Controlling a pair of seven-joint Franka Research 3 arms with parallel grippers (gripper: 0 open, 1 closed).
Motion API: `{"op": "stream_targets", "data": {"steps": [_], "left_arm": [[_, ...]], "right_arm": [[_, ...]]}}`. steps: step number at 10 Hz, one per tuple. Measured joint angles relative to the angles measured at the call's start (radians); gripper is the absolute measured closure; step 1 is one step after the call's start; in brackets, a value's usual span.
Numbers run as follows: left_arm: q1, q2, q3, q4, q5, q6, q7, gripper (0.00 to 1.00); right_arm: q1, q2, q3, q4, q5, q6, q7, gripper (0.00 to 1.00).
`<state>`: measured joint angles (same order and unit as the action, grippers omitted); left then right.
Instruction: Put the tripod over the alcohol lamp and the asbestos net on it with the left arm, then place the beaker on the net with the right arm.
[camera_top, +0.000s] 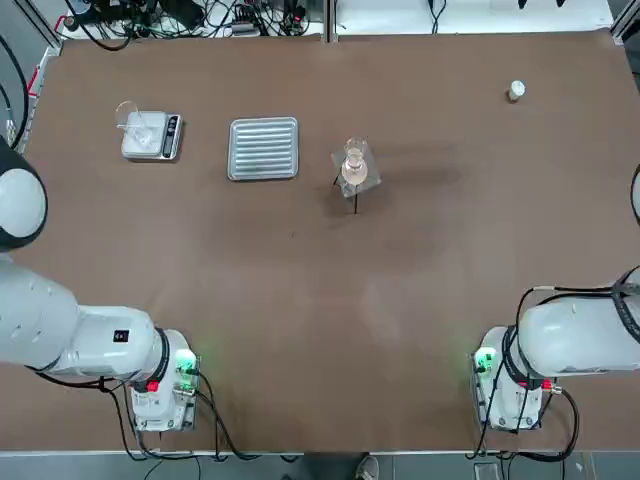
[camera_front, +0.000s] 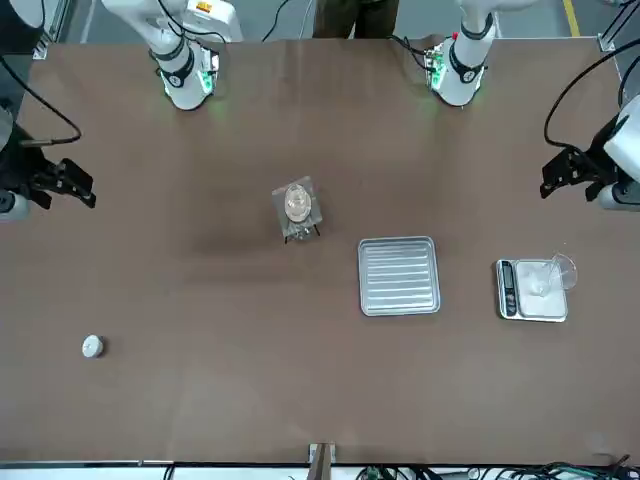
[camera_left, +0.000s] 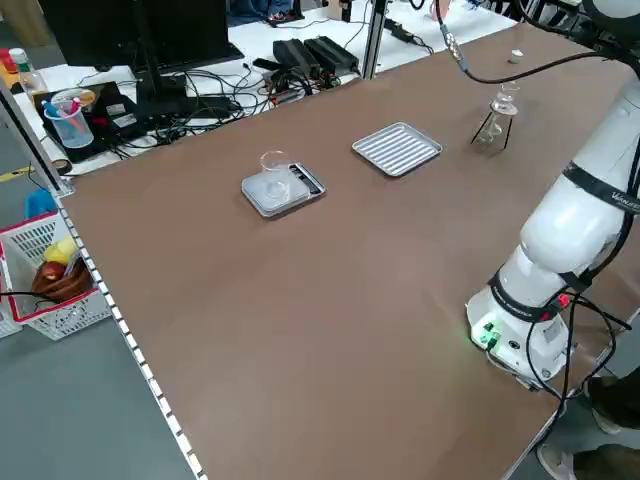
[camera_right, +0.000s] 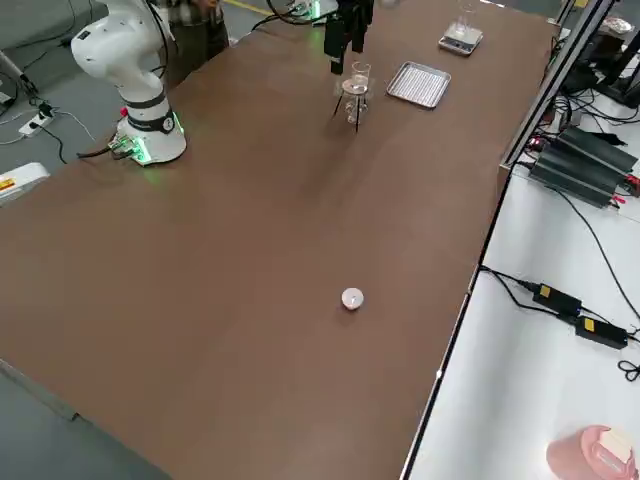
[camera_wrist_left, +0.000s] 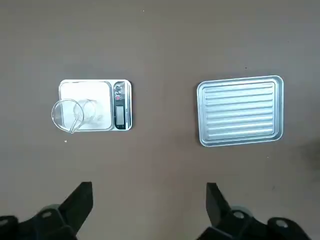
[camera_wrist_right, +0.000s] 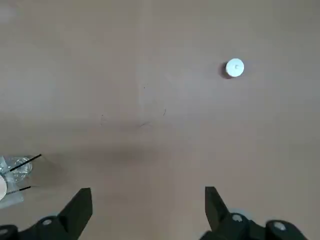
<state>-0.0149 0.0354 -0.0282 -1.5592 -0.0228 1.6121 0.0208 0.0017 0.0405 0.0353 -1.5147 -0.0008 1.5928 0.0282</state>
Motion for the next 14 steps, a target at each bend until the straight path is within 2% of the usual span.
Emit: {"op": "stream_targets", "data": {"steps": [3,14], "left_arm": [[0.000,0.000,0.000,0.000,0.000,0.000,0.000,0.00],[-0.006,0.000,-0.005,0.000,0.000,0.000,-0.001,0.00]], "right_arm": [[0.011,-0.031,0.005,-0.012,0.000,-0.006,0.001,0.00],[0.018,-0.032,0.004,-0.035,-0.001,0.014,0.001,0.00]]}}
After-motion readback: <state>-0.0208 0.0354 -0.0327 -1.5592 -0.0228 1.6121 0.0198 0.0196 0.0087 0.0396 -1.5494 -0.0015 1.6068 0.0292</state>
